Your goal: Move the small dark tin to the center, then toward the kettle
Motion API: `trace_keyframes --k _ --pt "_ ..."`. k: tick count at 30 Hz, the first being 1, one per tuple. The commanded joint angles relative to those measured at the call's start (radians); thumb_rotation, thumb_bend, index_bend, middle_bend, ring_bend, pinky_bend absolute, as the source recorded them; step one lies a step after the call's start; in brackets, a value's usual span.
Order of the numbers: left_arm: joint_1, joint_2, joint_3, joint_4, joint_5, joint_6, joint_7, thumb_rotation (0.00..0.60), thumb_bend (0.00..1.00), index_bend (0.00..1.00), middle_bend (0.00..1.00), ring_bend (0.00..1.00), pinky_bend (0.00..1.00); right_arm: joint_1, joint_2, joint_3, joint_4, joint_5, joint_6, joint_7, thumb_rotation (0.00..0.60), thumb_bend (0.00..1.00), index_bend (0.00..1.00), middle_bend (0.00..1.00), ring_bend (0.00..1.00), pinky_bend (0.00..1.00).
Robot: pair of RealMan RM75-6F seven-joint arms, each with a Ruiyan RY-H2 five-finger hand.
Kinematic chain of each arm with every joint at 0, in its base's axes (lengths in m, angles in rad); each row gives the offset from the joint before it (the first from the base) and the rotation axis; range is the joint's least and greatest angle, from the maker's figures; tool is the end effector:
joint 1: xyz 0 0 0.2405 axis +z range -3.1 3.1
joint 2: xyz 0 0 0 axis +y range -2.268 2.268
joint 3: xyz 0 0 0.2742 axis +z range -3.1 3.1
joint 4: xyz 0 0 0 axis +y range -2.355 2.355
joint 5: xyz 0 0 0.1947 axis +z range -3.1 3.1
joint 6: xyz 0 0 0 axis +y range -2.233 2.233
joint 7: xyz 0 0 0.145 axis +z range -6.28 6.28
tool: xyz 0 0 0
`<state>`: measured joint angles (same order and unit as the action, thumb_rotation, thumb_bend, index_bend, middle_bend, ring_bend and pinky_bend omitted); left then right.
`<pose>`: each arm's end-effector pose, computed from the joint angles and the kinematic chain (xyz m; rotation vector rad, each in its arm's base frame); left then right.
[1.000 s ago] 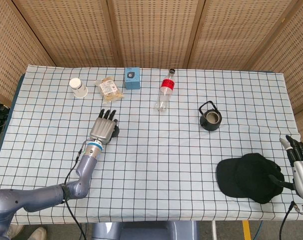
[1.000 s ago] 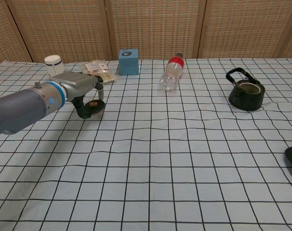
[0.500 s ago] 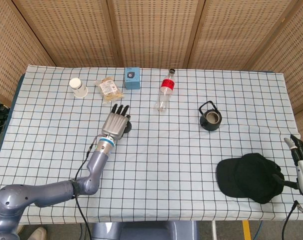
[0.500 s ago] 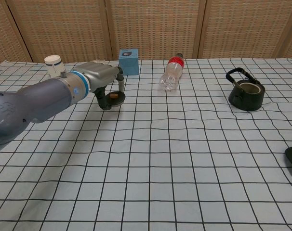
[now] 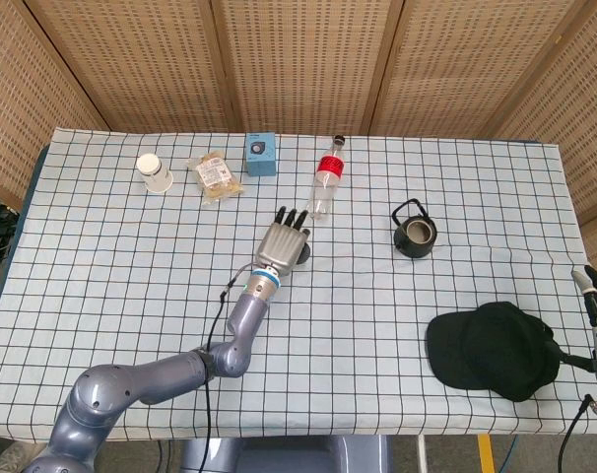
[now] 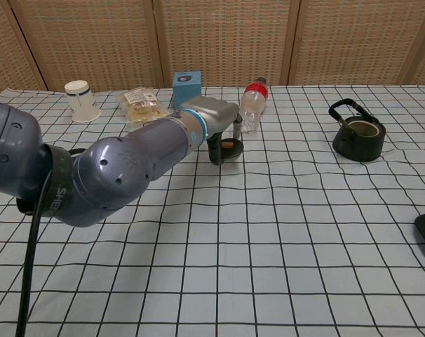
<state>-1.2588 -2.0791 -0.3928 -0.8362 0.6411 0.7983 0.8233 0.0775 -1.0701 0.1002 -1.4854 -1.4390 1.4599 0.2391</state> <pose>-0.0099 0.4220 -0.1310 -1.9208 -0.7302 -0.7154 -0.3518 -0.1908 0.2205 1.2645 -0.9492 0.9524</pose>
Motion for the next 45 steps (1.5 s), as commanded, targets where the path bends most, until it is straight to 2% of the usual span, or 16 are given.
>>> trace_keyframes --k 1,3,5,9,14,17,18,22,26,29,32,37,40,45 --pt "-0.002 -0.002 0.0 -0.005 -0.001 0.006 0.002 0.6 0.28 0.2 0.0 0.0 0.0 -0.001 0.001 0.0 0.0 -0.002 0.002 0.0 0.6 0.09 0.0 0.0 0.0 0.0" --pt "0.009 0.01 0.007 -0.022 0.003 0.023 0.005 0.6 0.21 0.06 0.0 0.0 0.0 -0.003 0.002 -0.001 -0.001 -0.006 0.005 0.0 0.6 0.09 0.0 0.0 0.0 0.0" --pt "0.021 0.025 0.012 -0.043 0.01 0.035 0.001 0.6 0.18 0.01 0.0 0.0 0.0 -0.004 0.003 -0.001 -0.004 -0.009 0.01 -0.001 0.6 0.09 0.0 0.0 0.0 0.0" --pt "0.051 0.062 0.026 -0.091 0.032 0.063 -0.013 0.6 0.13 0.0 0.0 0.0 0.0 -0.007 0.004 -0.002 -0.009 -0.018 0.02 -0.006 0.6 0.09 0.0 0.0 0.0 0.0" --pt "0.115 0.142 0.049 -0.224 0.071 0.119 -0.047 0.6 0.13 0.0 0.0 0.0 0.0 -0.008 0.004 -0.004 -0.015 -0.026 0.024 -0.014 0.6 0.09 0.0 0.0 0.0 0.0" --pt "0.197 0.246 0.074 -0.383 0.111 0.21 -0.072 0.6 0.13 0.0 0.0 0.0 0.0 -0.01 0.006 -0.005 -0.022 -0.028 0.028 -0.02 0.6 0.09 0.0 0.0 0.0 0.0" --pt "0.257 0.324 0.103 -0.505 0.152 0.272 -0.091 0.6 0.13 0.0 0.0 0.0 0.0 -0.013 0.008 -0.005 -0.028 -0.03 0.032 -0.02 0.6 0.09 0.0 0.0 0.0 0.0" --pt "0.358 0.472 0.157 -0.696 0.222 0.361 -0.123 0.6 0.13 0.0 0.0 0.0 0.0 -0.015 0.012 -0.006 -0.037 -0.034 0.038 -0.027 0.6 0.09 0.0 0.0 0.0 0.0" --pt "0.455 0.598 0.209 -0.828 0.299 0.455 -0.168 0.6 0.13 0.0 0.0 0.0 0.0 -0.016 0.012 -0.006 -0.043 -0.035 0.039 -0.032 0.6 0.09 0.0 0.0 0.0 0.0" --pt "0.557 0.702 0.277 -0.914 0.393 0.549 -0.223 0.6 0.13 0.0 0.0 0.0 0.0 -0.014 0.008 -0.008 -0.049 -0.039 0.037 -0.047 0.6 0.09 0.0 0.0 0.0 0.0" --pt "0.698 0.767 0.386 -0.95 0.512 0.677 -0.32 0.6 0.13 0.0 0.0 0.0 0.0 -0.005 -0.01 -0.009 -0.039 -0.049 0.031 -0.064 0.6 0.09 0.0 0.0 0.0 0.0" --pt "0.845 0.8 0.489 -0.912 0.622 0.792 -0.399 0.6 0.13 0.0 0.0 0.0 0.0 0.001 -0.034 -0.005 -0.027 -0.051 0.036 -0.094 0.6 0.09 0.0 0.0 0.0 0.0" --pt "0.917 0.806 0.514 -0.889 0.664 0.854 -0.442 0.6 0.13 0.0 0.0 0.0 0.0 0.004 -0.045 -0.002 -0.025 -0.046 0.034 -0.109 0.6 0.09 0.0 0.0 0.0 0.0" --pt "0.985 0.819 0.523 -0.852 0.702 0.899 -0.506 0.6 0.13 0.0 0.0 0.0 0.0 0.01 -0.059 0.007 -0.032 -0.048 0.042 -0.123 0.6 0.09 0.03 0.0 0.0 0.0"
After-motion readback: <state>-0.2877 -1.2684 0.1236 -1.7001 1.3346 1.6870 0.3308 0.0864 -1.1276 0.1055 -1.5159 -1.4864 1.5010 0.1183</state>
